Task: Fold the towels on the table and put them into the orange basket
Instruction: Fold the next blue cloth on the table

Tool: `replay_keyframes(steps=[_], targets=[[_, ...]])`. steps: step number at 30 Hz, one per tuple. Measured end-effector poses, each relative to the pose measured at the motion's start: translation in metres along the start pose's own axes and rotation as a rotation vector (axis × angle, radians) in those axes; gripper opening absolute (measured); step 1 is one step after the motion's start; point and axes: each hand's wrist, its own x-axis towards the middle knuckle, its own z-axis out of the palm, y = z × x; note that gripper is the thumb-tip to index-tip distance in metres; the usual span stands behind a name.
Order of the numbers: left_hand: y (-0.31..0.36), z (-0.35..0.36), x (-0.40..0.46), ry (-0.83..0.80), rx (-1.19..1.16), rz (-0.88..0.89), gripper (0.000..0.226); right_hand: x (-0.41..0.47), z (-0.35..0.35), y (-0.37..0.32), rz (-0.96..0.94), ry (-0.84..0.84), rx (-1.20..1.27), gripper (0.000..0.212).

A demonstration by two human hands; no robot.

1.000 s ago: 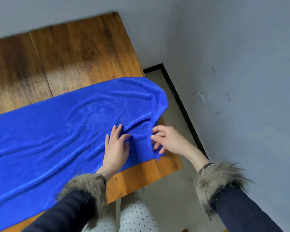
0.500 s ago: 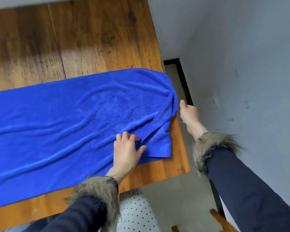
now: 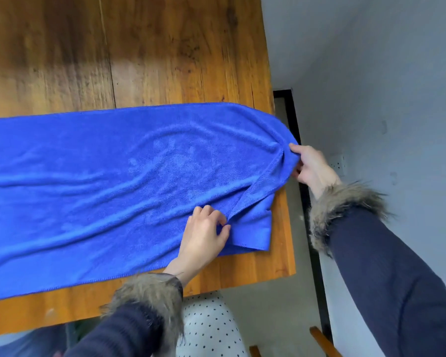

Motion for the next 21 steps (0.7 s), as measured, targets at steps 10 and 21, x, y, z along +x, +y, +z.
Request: replay_keyframes(steps=[10,21], targets=[[0.007,-0.078,-0.029,-0.015,-0.510,-0.152,0.019,-0.088,0.030,-0.029,-0.322,-0.068,-0.106,0.016],[-0.073,-0.184,-0.101,0.219,-0.663,-0.186,0.013,-0.216,0.150,-0.027,-0.673,-0.027,-0.271,0.029]])
